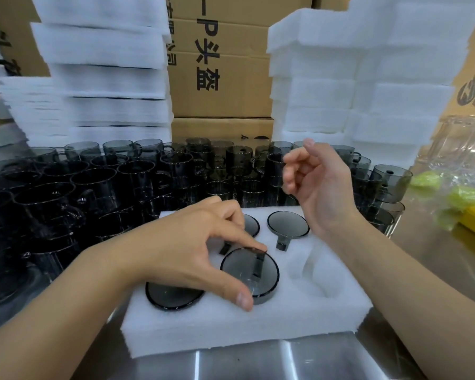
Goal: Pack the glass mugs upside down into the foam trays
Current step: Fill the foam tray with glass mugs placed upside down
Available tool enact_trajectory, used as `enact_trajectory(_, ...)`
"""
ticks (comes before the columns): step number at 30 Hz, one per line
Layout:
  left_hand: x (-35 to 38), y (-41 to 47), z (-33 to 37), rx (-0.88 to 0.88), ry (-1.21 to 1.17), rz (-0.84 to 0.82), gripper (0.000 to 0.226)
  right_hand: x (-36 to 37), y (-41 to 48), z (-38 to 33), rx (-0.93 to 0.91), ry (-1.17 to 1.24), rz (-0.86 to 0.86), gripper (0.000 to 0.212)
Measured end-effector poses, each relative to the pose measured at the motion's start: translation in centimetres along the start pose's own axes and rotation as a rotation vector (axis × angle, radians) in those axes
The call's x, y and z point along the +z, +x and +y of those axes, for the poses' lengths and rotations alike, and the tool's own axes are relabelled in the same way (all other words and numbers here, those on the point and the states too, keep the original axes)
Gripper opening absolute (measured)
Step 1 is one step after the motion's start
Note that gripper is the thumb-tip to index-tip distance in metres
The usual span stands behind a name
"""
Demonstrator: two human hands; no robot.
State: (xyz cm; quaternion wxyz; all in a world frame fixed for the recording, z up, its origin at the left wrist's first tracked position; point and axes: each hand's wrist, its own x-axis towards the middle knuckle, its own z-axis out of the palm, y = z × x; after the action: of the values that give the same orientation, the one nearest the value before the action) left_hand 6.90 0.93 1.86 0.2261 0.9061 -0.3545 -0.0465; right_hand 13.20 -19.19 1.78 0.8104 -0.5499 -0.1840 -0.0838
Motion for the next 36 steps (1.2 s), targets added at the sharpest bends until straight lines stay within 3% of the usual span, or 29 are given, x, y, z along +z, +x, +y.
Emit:
enact_trajectory(5,0.3,0.2,0.0,0.003,0.058,-0.004,0.071,-0.3,0.3,-0.3,-0.159,-0.025,0.355,0.056)
enact_trajectory(8,0.4,0.1,0.1,0.032,0.004,-0.003,0.069,-0.4,0.5,-0.7,-0.223,-0.013,0.460,0.059)
enact_trajectory(14,0.4,0.0,0.2,0.040,-0.027,-0.052,0.061,-1.0,0.9,-2.1,-0.282,0.030,0.559,0.058)
enact_trajectory(22,0.1,-0.2,0.2,0.025,-0.027,-0.105,0.054,-1.6,1.1,-2.9,-0.223,0.021,0.583,0.057)
enact_trajectory(24,0.0,-0.1,0.1,0.023,-0.038,-0.110,0.054,-2.1,1.4,-3.2,-0.164,-0.161,0.519,0.045)
enact_trajectory(29,0.1,0.0,0.0,0.038,-0.070,-0.095,0.054,-3.5,1.2,-3.6,0.127,-1.484,0.173,0.023)
enact_trajectory(32,0.2,0.0,-0.1,0.046,-0.083,-0.080,0.054,-3.3,0.7,-3.8,0.332,-1.699,0.031,0.025)
enact_trajectory(36,0.4,0.1,-0.1,0.050,-0.106,-0.055,0.055,-3.3,0.4,-3.7,0.430,-1.797,-0.059,0.024)
